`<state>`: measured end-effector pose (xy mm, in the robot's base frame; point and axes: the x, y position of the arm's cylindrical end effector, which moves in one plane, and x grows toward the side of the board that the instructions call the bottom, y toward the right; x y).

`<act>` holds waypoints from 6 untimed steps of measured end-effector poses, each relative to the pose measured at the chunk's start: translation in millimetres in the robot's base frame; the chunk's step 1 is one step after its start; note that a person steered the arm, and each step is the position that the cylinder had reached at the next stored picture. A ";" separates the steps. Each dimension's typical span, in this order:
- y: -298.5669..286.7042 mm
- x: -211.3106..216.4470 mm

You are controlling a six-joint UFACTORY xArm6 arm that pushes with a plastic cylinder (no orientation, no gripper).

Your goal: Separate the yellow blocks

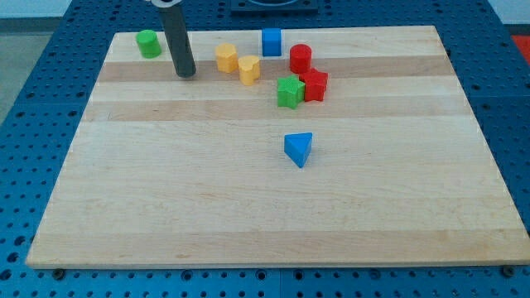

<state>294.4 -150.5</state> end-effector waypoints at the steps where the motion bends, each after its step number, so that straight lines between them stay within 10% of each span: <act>1: 11.2 -1.2; 6: 110.9 11.0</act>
